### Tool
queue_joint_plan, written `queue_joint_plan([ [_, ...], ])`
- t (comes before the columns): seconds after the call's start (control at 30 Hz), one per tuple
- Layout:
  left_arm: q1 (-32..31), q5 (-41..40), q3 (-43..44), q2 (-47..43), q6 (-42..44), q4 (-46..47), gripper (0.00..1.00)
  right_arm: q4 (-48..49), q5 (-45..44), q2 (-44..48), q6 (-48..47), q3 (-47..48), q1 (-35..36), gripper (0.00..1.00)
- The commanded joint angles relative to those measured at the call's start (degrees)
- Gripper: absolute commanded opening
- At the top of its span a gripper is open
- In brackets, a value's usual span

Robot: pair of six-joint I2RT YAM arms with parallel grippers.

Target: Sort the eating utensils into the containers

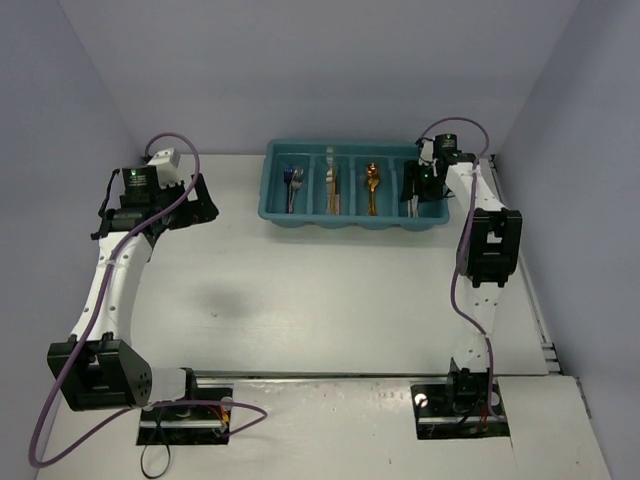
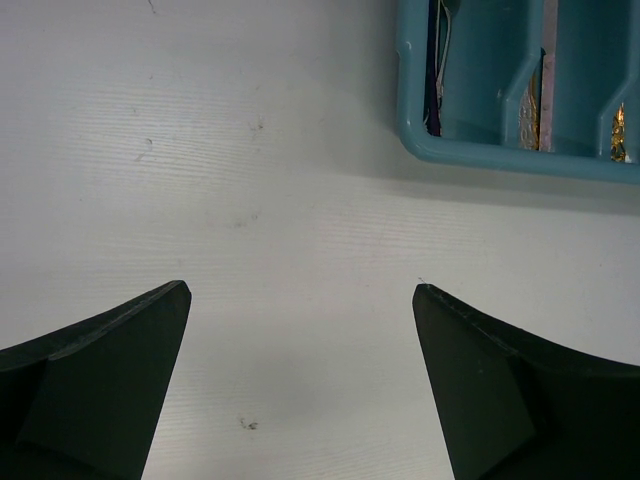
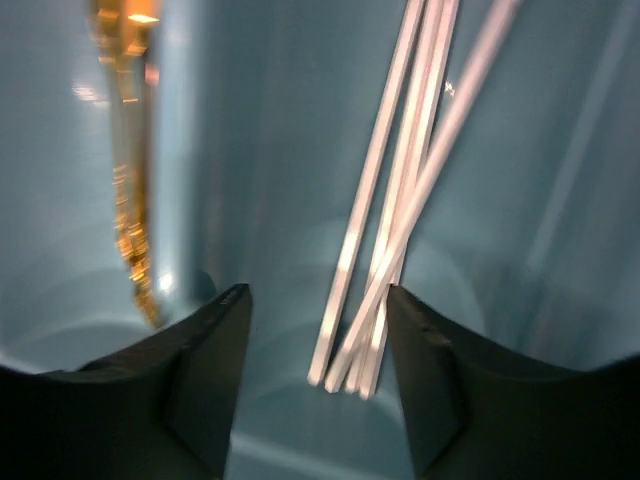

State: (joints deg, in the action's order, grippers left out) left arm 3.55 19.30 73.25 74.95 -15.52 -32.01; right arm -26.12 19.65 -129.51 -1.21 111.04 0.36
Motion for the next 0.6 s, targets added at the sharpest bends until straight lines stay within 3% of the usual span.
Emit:
queue_joint_plan([
  [0.0, 0.4, -1.4, 2.6, -3.2, 2.3, 1.7, 0.94, 1.9, 2.9, 14.6, -2.2, 2.8, 0.1, 0.56],
  [0.23, 0.3, -0.7, 8.5, -1.7, 10.5, -3.5, 0.94, 2.4, 1.9, 27.4, -7.5, 0.2, 0.3, 0.62],
  [0.37, 0.2, -3.3, 7.9, -1.4, 14.8, -5.5, 0.95, 5.5, -2.9, 34.8, -9.7, -13.3, 0.1, 0.71],
  [0.5, 0.2, -4.7, 2.9, -3.7, 17.6, -5.3, 0.95, 11.4, -8.1, 44.2, -10.8, -28.2, 0.1, 0.89],
  [0.57, 0.2, -5.3, 0.4, -4.3, 18.3, -5.3, 0.95, 13.2, -9.3, 47.4, -10.5, -32.5, 0.2, 0.91],
])
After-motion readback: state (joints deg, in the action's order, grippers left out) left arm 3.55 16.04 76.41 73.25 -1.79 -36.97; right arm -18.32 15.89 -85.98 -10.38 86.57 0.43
